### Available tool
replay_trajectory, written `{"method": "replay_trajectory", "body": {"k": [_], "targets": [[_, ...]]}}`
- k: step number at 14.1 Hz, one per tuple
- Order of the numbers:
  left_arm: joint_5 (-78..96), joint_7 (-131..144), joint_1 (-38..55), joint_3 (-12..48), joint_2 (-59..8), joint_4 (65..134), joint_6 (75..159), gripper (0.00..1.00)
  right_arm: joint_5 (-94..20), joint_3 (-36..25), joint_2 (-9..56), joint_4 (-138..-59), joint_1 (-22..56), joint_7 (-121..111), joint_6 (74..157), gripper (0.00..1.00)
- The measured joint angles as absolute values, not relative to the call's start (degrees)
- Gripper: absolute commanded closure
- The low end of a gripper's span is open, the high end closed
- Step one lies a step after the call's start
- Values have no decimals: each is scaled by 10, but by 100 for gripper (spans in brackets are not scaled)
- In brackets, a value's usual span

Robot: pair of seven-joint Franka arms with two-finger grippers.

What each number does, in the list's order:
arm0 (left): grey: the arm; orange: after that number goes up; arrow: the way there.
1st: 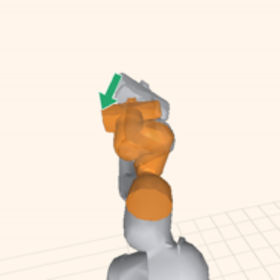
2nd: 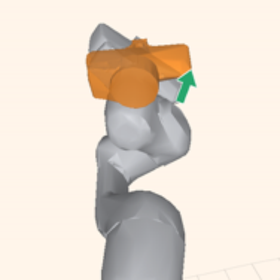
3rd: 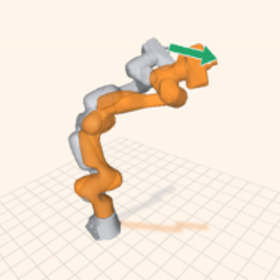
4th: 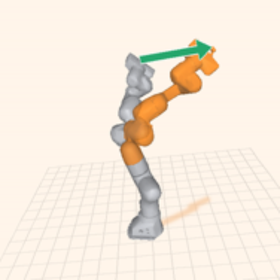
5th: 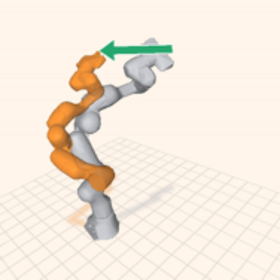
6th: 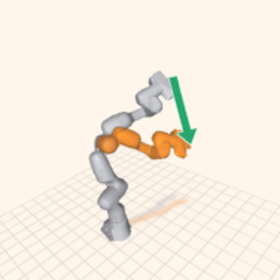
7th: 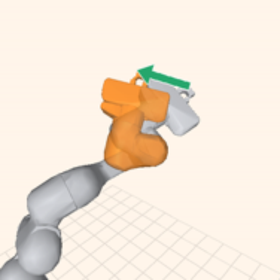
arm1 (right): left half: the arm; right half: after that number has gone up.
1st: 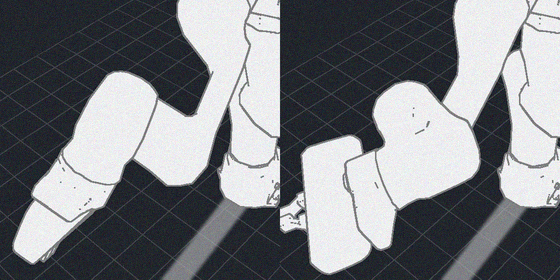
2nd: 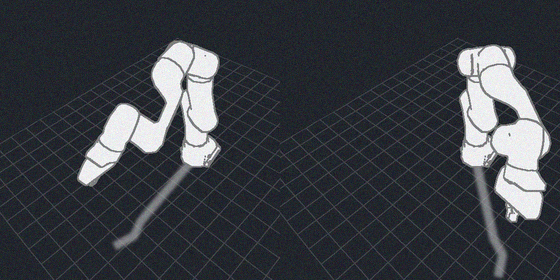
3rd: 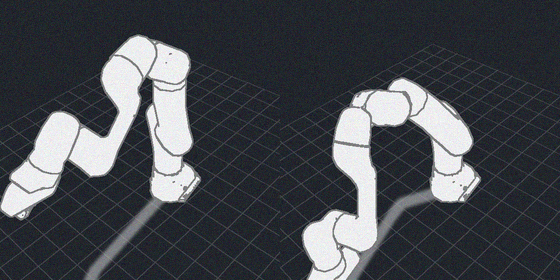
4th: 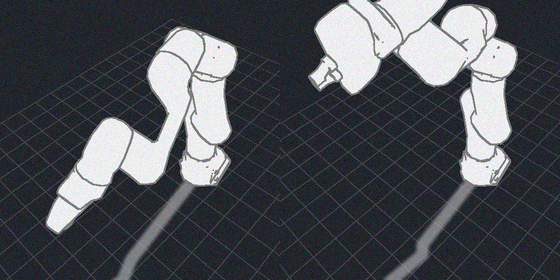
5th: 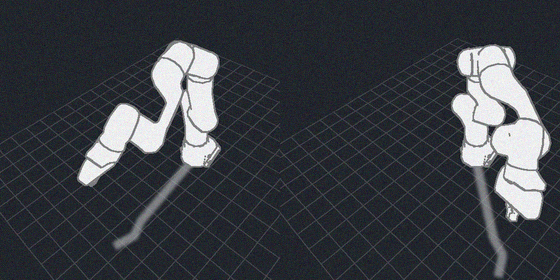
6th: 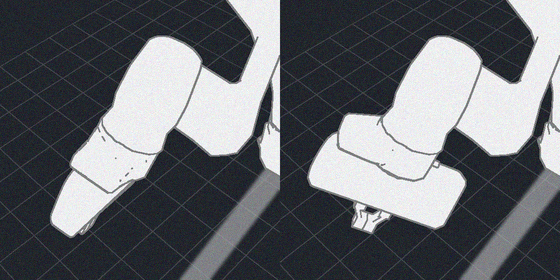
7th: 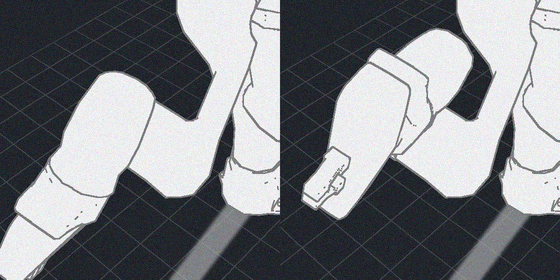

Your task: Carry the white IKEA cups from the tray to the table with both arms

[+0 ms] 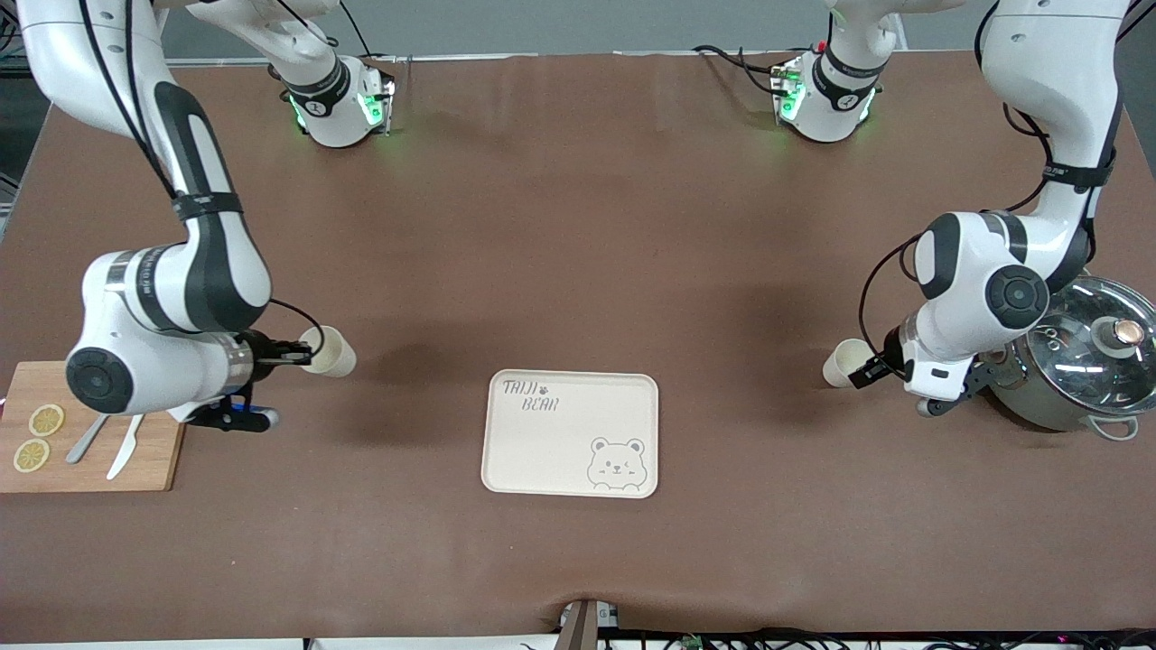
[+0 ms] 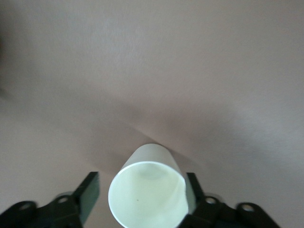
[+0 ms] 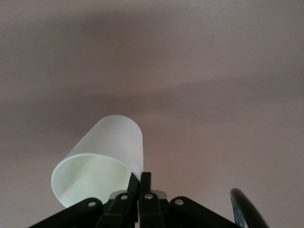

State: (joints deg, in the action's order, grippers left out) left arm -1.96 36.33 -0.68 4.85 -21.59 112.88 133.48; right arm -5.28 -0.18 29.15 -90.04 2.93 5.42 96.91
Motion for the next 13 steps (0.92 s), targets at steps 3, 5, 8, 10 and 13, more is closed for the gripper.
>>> {"method": "replay_trajectory", "body": {"k": [3, 5, 8, 10, 13], "targets": [[-20, 363, -7, 49, -196, 1081, 1272, 0, -38, -2, 272, -966, -19, -24, 1019, 100], [-20, 361, -6, 50, -187, 1029, 1200, 0, -33, -2, 263, -1007, -43, -68, 1058, 100], [-20, 353, -6, 51, -181, 960, 1126, 0, -32, -2, 248, -1061, -77, -130, 1108, 100], [-20, 346, -6, 51, -182, 925, 1085, 0, -12, -2, 244, -1078, -96, -150, 1127, 100], [-20, 319, -7, 51, -181, 885, 1047, 0, 17, -2, 242, -1101, -122, -165, 1153, 100]]}}
